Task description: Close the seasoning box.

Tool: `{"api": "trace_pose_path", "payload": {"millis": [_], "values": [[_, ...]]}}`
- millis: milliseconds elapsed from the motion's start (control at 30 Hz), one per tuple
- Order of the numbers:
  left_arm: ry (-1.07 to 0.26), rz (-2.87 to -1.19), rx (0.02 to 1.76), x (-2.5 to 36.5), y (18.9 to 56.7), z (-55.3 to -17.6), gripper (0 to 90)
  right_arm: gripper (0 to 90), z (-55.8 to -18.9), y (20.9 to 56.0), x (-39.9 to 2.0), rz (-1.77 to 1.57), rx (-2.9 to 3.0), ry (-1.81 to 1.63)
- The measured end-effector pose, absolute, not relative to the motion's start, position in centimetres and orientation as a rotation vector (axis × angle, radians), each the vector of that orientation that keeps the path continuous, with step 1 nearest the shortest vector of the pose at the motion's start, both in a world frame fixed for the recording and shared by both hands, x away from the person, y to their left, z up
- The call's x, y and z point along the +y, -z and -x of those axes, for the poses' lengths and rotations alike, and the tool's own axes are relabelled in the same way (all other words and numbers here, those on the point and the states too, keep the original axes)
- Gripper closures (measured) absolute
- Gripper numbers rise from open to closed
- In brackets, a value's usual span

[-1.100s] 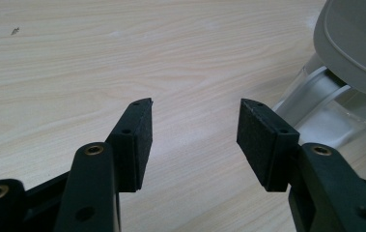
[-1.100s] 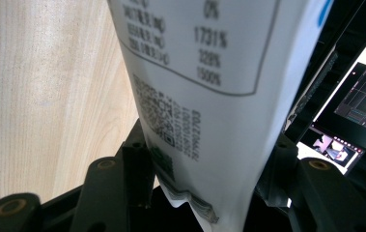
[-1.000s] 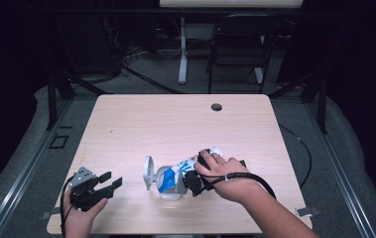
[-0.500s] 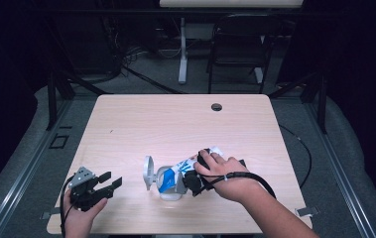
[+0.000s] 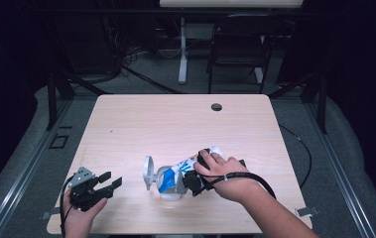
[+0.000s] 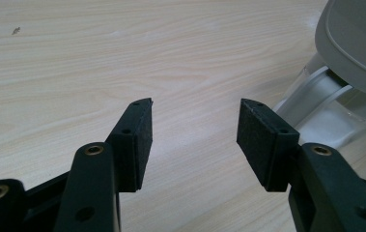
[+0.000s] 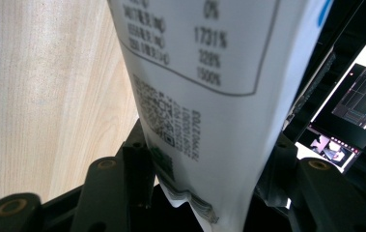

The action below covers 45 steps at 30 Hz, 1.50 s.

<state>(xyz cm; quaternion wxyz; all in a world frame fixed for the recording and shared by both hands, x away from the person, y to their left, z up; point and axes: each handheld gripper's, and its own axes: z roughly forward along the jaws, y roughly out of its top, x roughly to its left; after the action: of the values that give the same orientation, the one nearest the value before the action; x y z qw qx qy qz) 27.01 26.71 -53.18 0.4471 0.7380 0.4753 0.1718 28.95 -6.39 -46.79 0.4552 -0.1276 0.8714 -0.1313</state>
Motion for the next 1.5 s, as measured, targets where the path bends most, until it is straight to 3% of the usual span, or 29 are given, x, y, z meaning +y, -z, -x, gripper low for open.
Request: {"api": "trace_pose_path", "payload": {"millis": [1500], "values": [[-0.42, -1.839, 1.178, 26.64, 53.38, -27.06, 47.2, 50.2, -28.94, 46.77, -6.32, 0.328, 2.143, 0.326]]}}
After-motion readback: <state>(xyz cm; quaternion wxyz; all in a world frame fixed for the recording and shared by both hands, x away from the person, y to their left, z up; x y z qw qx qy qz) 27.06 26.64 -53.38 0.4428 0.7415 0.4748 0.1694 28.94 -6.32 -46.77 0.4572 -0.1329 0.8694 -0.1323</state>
